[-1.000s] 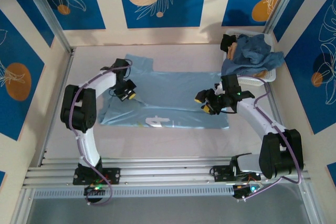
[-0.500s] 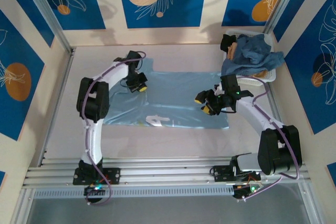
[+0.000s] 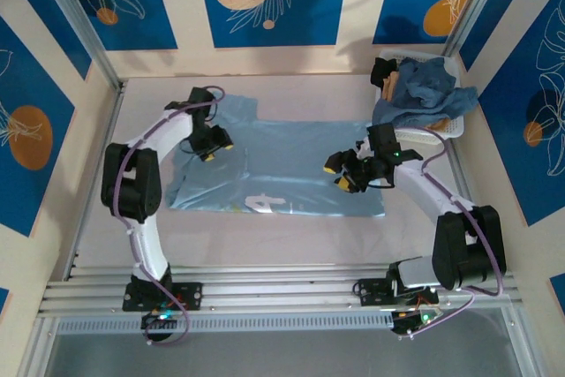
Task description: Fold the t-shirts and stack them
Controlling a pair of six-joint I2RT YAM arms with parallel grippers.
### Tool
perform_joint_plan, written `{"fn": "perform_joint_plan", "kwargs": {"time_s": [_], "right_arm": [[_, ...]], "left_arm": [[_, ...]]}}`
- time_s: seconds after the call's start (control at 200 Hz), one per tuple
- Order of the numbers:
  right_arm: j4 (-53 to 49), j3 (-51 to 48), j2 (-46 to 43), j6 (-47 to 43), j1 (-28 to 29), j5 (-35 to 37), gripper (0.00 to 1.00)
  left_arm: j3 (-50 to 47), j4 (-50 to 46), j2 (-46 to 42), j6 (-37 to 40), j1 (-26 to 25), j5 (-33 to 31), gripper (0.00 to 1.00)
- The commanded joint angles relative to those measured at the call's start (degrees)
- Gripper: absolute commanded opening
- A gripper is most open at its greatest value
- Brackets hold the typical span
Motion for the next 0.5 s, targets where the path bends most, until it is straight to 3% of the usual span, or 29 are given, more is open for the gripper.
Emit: {"fn": "perform_joint_plan", "kwargs": {"time_s": [0.0, 0.205, 0.495], "right_arm": [[0.81, 2.85, 1.16, -1.52, 1.22, -2.58, 0.57], [0.47, 3.04, 1.45, -1.26, 1.52, -2.48, 0.57], [-0.16, 1.30, -0.13, -1.05, 1.00, -2.08, 0.57]], "left_arm": [[-3.57, 5.52, 1.50, -3.22, 2.48, 3.71, 0.58], [0.80, 8.40, 5.65, -5.24, 3.08, 3.35, 0.59], [7.45, 4.14, 10.57, -3.60, 6.17, -0.37, 0.52]]}}
